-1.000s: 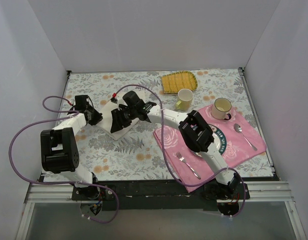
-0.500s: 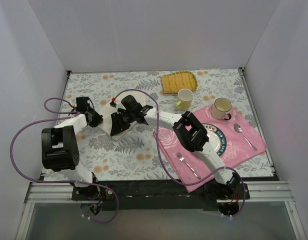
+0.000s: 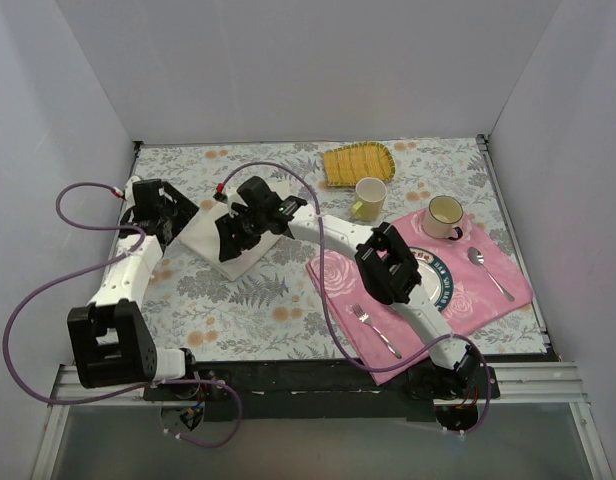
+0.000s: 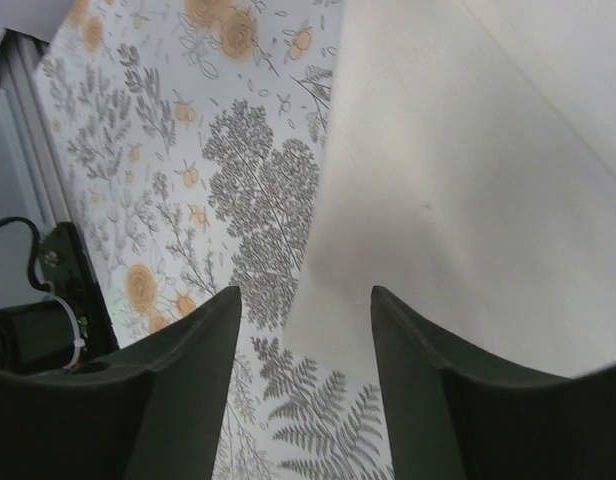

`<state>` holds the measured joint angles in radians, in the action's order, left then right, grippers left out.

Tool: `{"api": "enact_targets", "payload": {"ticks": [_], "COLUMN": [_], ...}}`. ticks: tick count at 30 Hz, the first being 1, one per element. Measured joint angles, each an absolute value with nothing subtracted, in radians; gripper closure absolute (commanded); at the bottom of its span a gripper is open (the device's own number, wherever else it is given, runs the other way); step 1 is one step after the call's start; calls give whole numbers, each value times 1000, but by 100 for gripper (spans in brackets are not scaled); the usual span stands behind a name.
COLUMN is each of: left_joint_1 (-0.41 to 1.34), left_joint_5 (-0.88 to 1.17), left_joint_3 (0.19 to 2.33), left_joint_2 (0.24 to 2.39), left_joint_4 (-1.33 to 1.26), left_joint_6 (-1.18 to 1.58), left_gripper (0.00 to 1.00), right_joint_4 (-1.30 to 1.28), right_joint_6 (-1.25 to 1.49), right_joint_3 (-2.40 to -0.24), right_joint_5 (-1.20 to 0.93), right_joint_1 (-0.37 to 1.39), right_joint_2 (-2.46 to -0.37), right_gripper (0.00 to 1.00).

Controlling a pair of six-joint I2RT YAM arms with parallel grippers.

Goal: Fold the napkin, place the utensils inside, and roll it up
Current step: Fold the napkin

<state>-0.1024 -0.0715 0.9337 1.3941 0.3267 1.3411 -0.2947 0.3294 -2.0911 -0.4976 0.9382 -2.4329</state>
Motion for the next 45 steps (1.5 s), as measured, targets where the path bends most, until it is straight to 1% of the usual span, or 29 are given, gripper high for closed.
{"api": "enact_targets", "payload": {"ticks": [2, 4, 8, 12, 17, 21, 25, 27, 33, 38, 39, 42, 45], "left_joint_1": [-102, -102, -102, -103, -110, -124, -146, -155, -160, -160, -161, -163, -167], "left_joint_5": [-83, -89, -51, 44, 162, 191, 224, 249, 282, 281, 277, 246, 200], "left_joint_3": [938, 938, 918, 797, 601, 582, 538, 505, 468, 467, 467, 496, 583], "left_joint_2": [1318, 1269, 1270, 1252, 1148, 1171, 1173, 1177, 1231, 1252, 1253, 1259, 1300], "left_joint_4": [348, 387, 453, 431, 310, 263, 192, 152, 86, 78, 82, 152, 256], "left_joint_6": [1375, 1413, 1462, 1482, 1533, 1566, 1598, 1613, 1636, 1640, 1642, 1654, 1668], "left_gripper": [25, 25, 27, 27, 27, 27, 31, 31, 32, 28, 26, 25, 24], "right_joint_4": [-350, -402, -484, -537, -551, -555, -557, -546, -499, -397, -355, -227, -122], "right_joint_6": [276, 228, 153, 97, 70, 63, 60, 55, 9, -138, -179, -301, -432], "right_joint_3": [-2090, -2075, -1997, -1908, -1802, -1741, -1737, -1738, -1747, -1715, -1689, -1584, -1467], "right_joint_5": [-447, -388, -278, -162, -80, -70, -83, -93, -99, -27, -10, 37, 62], "right_joint_1": [938, 937, 928, 902, 867, 859, 862, 865, 892, 977, 1003, 1075, 1143], "right_joint_2": [-2398, -2349, -2205, -2046, -1952, -1949, -1959, -1966, -2033, -2065, -2062, -2056, -2056], "right_gripper": [29, 28, 27, 27, 27, 28, 28, 27, 20, 20, 20, 21, 21]}}
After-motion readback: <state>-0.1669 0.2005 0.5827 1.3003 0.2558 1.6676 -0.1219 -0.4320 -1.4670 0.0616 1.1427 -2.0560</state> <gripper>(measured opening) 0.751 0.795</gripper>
